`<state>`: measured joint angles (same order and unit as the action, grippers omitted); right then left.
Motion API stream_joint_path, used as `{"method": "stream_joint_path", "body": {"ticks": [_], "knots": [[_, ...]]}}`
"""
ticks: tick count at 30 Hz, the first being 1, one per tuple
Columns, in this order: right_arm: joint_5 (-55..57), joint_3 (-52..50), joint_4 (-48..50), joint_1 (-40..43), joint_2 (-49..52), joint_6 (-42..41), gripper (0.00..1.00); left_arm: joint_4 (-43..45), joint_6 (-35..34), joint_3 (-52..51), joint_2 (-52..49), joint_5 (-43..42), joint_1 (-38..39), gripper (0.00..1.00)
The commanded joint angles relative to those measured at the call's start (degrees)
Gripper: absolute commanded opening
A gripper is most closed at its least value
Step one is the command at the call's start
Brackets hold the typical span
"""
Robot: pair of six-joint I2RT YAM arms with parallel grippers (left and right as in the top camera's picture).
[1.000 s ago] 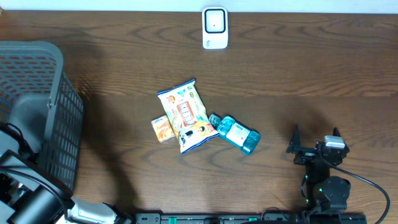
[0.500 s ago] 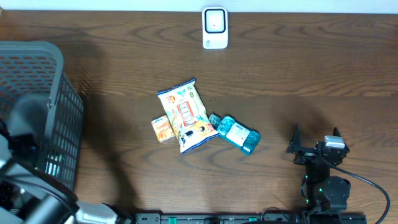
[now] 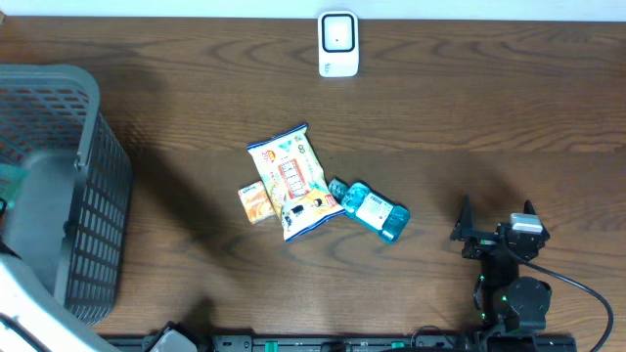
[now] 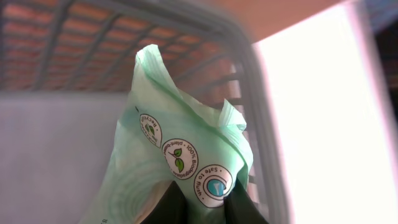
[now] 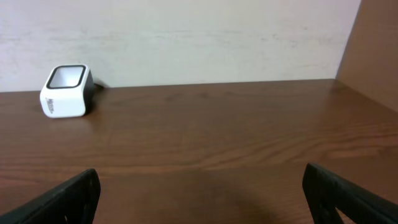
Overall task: Scan the item barcode
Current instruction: 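Lift the mint wet-wipe pack out and carry it toward the scanner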
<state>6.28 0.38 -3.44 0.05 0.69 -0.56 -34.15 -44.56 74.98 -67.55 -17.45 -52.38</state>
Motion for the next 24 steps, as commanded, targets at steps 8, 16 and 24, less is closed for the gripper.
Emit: {"method": "stream_joint_path", "body": {"ticks": [8, 16, 24], "knots": [[0.68, -0.07, -0.15, 0.39, -0.31, 0.85, 0.99, 15.13, 2.75, 0.81, 3.26, -26.38, 6.88, 0.07], [0.68, -0.07, -0.15, 0.39, -0.31, 0.85, 0.99, 27.23, 4.81, 0.81, 3.26, -46.86, 16.44, 0.07], [0.68, -0.07, -0.15, 0.39, -0.31, 0.85, 0.99, 17.42, 16.09, 0.39, 3.21, -51.34, 30.38, 0.07]]}}
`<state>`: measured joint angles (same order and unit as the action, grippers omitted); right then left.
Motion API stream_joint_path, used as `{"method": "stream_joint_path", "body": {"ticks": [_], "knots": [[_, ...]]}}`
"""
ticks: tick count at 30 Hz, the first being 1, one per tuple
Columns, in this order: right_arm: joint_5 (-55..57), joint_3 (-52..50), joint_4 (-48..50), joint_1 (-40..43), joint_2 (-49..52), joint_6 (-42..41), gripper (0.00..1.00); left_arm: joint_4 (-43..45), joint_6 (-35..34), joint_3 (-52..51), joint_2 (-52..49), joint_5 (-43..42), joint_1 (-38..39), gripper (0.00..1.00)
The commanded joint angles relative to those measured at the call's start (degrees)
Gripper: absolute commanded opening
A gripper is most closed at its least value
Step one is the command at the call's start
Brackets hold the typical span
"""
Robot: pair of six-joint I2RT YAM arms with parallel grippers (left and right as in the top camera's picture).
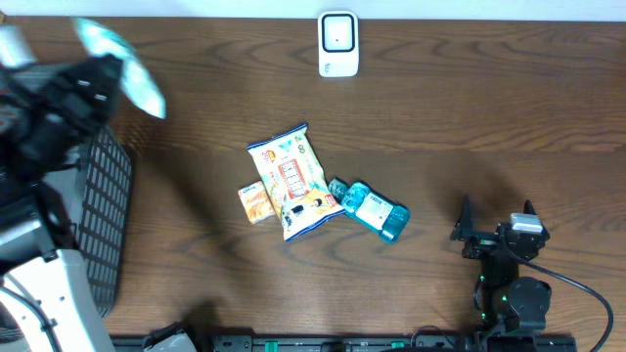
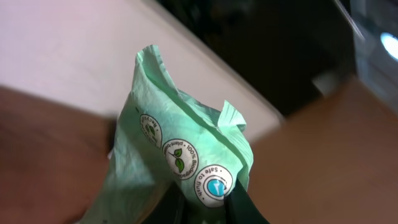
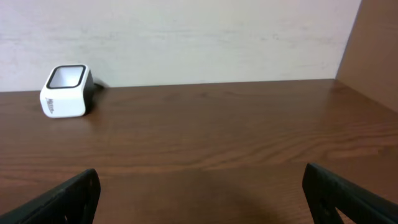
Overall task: Scan the item barcode
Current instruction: 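Lift the mint wet-wipe pack out and carry it toward the scanner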
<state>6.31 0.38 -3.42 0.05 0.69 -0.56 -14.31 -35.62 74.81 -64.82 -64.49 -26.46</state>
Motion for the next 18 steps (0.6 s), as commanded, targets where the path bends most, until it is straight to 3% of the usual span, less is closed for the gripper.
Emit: {"method": "stream_joint_path", "body": {"ticks": [1, 4, 8, 13, 18], "knots": [[0.66, -0.07, -0.17, 0.39, -0.31, 0.85, 0.99, -3.82, 9.29, 0.39, 0.48, -4.31, 6.08, 0.08], [0.66, -0.07, -0.17, 0.39, -0.31, 0.85, 0.99, -10.71, 17.22, 0.04, 0.48, -2.19, 11.43, 0.07], [0.66, -0.07, -0.17, 0.39, -0.31, 0.85, 0.99, -22.38, 24.02, 0.04, 0.46, 10.88, 18.16, 0.08], [0.66, -0.07, -0.17, 0.39, -0.31, 0.85, 0.99, -29.24, 26.18, -1.42, -0.31, 25.88, 26.97, 0.08], [0.66, -0.07, -0.17, 0.39, -0.31, 0.85, 0.99, -29.57, 26.18, -4.46, -3.45, 31.61, 35.82, 0.07]]}}
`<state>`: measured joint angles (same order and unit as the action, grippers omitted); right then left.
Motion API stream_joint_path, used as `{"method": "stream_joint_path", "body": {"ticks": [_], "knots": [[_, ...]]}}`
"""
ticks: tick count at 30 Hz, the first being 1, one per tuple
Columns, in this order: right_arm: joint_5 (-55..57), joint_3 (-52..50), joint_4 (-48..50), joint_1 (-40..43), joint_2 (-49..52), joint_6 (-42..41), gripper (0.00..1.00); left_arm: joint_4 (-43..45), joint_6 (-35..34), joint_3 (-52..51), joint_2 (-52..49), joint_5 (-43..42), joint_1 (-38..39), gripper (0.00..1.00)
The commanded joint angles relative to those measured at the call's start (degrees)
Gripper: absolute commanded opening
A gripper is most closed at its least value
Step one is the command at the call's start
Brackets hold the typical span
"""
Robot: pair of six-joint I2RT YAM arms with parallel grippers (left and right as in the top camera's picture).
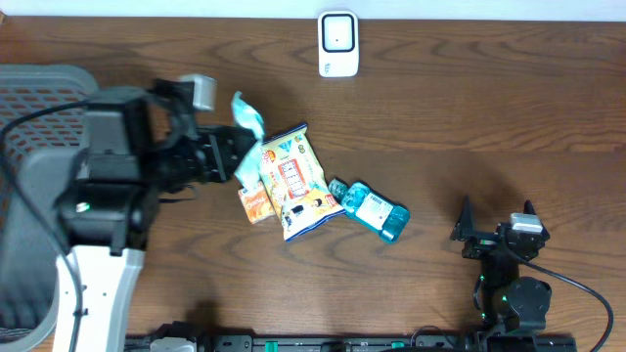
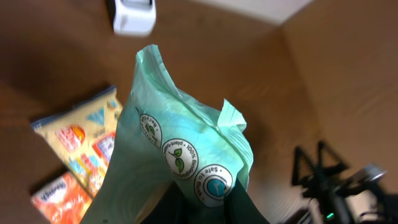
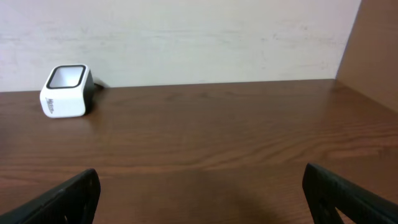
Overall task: Scan the item barcode
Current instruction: 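Lift the mint wet-wipe pack out and carry it toward the scanner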
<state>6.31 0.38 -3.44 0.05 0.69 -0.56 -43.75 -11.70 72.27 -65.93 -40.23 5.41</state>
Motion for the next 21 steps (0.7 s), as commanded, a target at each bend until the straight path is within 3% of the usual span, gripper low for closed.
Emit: {"method": "stream_joint_path", "body": {"ticks": [1, 11, 21], "knots": [[0.66, -0.07, -0.15, 0.39, -0.31, 0.85, 0.99, -0.09, 2.27, -2.36, -3.48, 8.02, 5.57, 0.07], [0.66, -0.07, -0.15, 0.39, -0.31, 0.85, 0.99, 5.90, 2.25, -3.39, -17.07, 11.13, 18.10, 0.07], [0.66, -0.07, -0.15, 0.39, -0.31, 0.85, 0.99, 25.38, -3.61, -3.39, -27.08, 13.35, 27.54, 0.08]]}}
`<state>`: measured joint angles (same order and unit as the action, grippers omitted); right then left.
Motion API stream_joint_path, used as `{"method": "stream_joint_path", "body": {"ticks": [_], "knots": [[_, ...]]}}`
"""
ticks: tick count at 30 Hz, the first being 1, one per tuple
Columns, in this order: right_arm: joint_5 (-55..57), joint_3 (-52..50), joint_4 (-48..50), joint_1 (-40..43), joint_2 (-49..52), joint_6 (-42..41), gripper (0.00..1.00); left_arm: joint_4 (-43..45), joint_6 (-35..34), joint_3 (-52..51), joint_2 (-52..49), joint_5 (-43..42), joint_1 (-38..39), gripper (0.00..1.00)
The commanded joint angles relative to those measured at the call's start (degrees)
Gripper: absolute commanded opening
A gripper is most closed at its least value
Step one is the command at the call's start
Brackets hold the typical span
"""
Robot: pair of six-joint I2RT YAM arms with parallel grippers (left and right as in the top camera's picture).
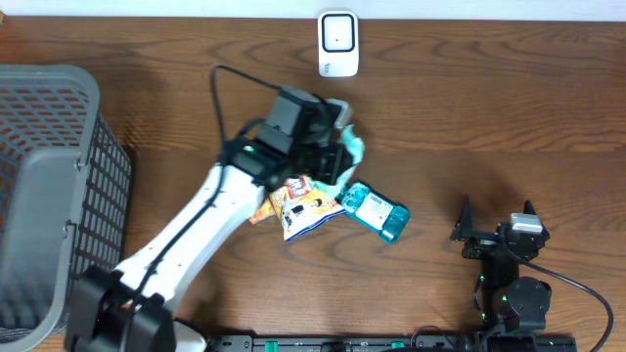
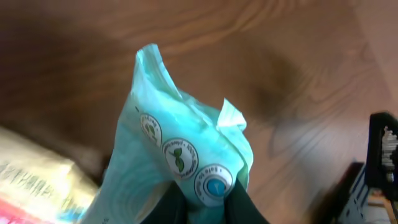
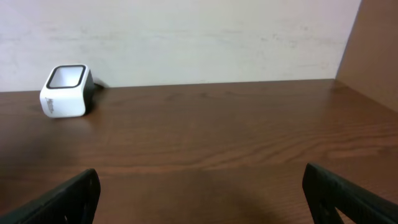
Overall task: Scan the item barcode
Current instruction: 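Lift the mint wet-wipe pack out and carry it toward the scanner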
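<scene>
A mint-green packet (image 2: 180,155) with round printed logos is pinched at its lower end by my left gripper (image 2: 202,204), which is shut on it. From overhead the packet (image 1: 353,147) hangs over the table's middle, in front of the white barcode scanner (image 1: 338,44) at the far edge and some way short of it. The left gripper (image 1: 335,158) is just above the pile of goods. My right gripper (image 1: 497,233) rests at the front right, open and holding nothing. The right wrist view also shows the scanner (image 3: 64,91) far off to the left.
A yellow snack bag (image 1: 303,203), a small orange box (image 1: 258,211) and a blue bottle (image 1: 378,211) lie together mid-table, partly under my left arm. A grey mesh basket (image 1: 49,186) stands at the left edge.
My left gripper, still shut on the green packet, has moved right from the snack bag's left side to a spot over its right end. The right arm has not moved.
My left gripper was inside the basket, shut on the green packet. Then it held the packet up over the basket's far corner. Then the packet was beside the snack bag, and now it hangs mid-table in front of the scanner.
</scene>
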<state>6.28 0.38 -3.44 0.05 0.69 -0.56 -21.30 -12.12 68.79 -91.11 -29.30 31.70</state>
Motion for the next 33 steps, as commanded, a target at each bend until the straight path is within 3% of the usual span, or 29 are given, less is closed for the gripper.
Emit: {"method": "stream_joint_path", "body": {"ticks": [1, 6, 10, 17, 23, 28, 33], "knots": [[0.68, -0.07, -0.15, 0.39, -0.31, 0.85, 0.99, 5.35, -4.92, 0.09, -2.99, 4.35, 1.84, 0.08], [0.68, -0.07, -0.15, 0.39, -0.31, 0.85, 0.99, 15.76, -22.25, 0.09, -9.03, 15.89, 4.22, 0.07], [0.68, -0.07, -0.15, 0.39, -0.31, 0.85, 0.99, 24.04, -33.09, 0.09, -14.27, 17.16, 5.66, 0.07], [0.68, -0.07, -0.15, 0.39, -0.31, 0.85, 0.99, 29.11, -35.15, 0.09, -19.93, 17.14, 7.30, 0.08], [0.68, -0.07, -0.15, 0.39, -0.31, 0.85, 0.99, 28.33, -33.53, 0.11, -19.45, 14.93, 7.32, 0.61], [0.68, -0.07, -0.15, 0.39, -0.31, 0.85, 0.99, 28.22, -28.79, 0.15, -16.55, 13.27, 7.34, 0.78], [0.68, -0.07, -0.15, 0.39, -0.31, 0.85, 0.99, 27.67, -19.82, 0.17, -10.78, 13.51, 7.32, 0.85]]}}
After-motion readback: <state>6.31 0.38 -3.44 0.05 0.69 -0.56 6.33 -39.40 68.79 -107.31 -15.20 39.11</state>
